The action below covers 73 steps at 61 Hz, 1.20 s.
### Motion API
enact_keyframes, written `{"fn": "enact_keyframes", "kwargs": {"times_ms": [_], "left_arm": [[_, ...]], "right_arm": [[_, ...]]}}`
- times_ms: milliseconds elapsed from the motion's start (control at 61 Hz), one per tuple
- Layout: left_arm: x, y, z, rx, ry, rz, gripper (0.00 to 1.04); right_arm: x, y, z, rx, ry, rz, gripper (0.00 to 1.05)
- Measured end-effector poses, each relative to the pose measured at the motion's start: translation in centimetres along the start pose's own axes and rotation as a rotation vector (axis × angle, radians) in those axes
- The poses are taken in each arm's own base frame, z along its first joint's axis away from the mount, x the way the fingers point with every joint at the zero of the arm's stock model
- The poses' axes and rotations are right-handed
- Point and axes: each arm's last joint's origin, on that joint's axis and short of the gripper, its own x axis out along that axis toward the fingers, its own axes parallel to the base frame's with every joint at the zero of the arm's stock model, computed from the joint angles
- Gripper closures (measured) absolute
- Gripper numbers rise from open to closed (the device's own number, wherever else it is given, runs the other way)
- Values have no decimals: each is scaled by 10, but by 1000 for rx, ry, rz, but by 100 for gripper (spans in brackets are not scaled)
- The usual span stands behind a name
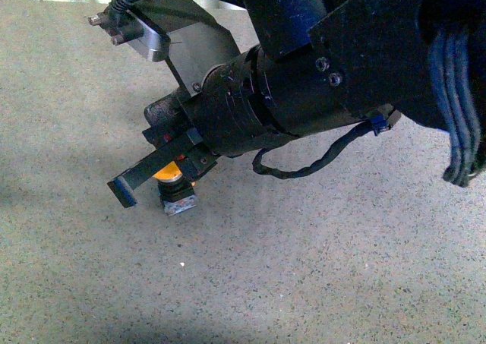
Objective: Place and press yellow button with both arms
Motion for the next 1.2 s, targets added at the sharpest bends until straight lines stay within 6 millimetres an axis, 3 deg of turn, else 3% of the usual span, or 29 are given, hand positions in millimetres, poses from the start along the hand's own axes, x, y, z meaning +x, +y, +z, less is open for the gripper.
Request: {"fn": "enact_keyframes", "kwargs": {"times_ms": [393,607,705,803,836,918,951,1049,1197], "left_arm": [[-7,0,0,0,-2,0,103],[-17,0,-5,0,24,-1,103],[-18,0,-4,0,18,3,103],[-18,0,-4,0,17,2,103],[-18,0,-4,0,17,2,103],[-18,0,-4,0,17,2,103],[-18,0,-4,0,17,3,103],[-18,0,-4,0,17,2,103],[-18,0,-4,0,17,2,103]], "right_arm": [[15,-5,-6,51,44,8,103],[-2,-12,-5,126,-30,-14,103],[-36,-25,2,194,-125,-67,103],[-104,-47,15,244,-294,-182,103],[-126,-55,11,262,-327,-230,101],[-177,-64,-17,319,-364,-355,80],[-190,-60,-26,276,-468,-567,88],[-212,-48,-41,231,-666,-836,103],[-220,-36,-66,221,-695,-880,103]]}}
